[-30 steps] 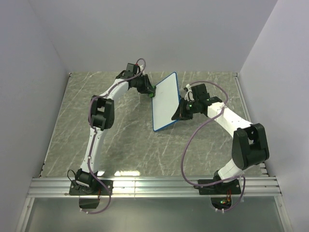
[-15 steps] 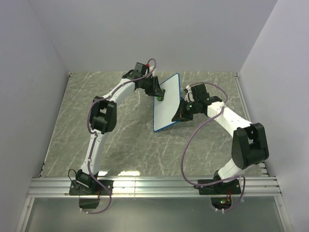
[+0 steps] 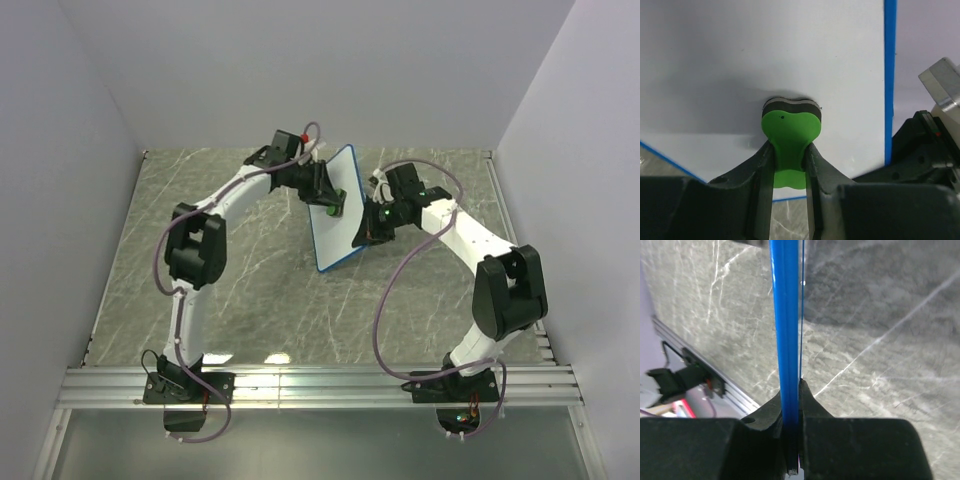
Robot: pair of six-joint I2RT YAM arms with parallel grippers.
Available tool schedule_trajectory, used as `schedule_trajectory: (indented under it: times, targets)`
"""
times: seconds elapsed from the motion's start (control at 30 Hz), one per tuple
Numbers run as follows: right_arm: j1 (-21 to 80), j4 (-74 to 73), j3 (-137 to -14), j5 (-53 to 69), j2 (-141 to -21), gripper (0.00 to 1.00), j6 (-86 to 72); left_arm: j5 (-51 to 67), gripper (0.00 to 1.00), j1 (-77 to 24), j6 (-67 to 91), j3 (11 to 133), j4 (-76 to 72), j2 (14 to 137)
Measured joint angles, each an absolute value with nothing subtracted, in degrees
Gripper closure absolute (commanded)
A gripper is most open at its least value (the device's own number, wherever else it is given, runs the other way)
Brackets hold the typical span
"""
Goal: Erase the whiteboard
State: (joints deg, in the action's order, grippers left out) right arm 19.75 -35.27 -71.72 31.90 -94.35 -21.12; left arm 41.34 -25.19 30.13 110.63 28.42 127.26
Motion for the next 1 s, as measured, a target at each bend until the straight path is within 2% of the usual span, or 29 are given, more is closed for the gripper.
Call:
schedule_trajectory:
  times: [0.13,0.37,0.6,0.77,0.87,0.97,1.0]
  targets:
    - [21.0,-38.0,-76.4,30.3,-96.2,1.00,-18.4,38.7,1.00,-20.6,31.2,105.5,28.5,120.8]
    - [20.1,-43.1,-87.9,28.1,-97.8,1.00,-17.5,27.2,1.00,-7.9,31.2,95.0,27.8,108.0]
    - [17.9,-47.4,-107.0,26.3,-102.7,1.00,-14.7,15.9,1.00,-8.0,30.7,85.8,29.3,104.0]
    - [16.1,-48.9,-109.9,24.5,-104.2,1.00,-12.0,8.3,0.99,-8.1,30.6,83.4,33.8,107.0]
    - [13.9,-50.1,-107.5,24.6,-104.0,1.00,-11.1,4.2,0.93,-7.5,30.6,83.5,36.5,110.5]
    - [10.8,-50.7,-103.9,25.2,-103.8,1.00,-10.6,0.8,0.76,-6.9,30.7,82.6,38.5,112.9]
    - [9.9,-50.8,-102.8,25.6,-103.8,1.00,-10.6,0.1,0.55,-6.7,30.7,82.1,39.0,113.0]
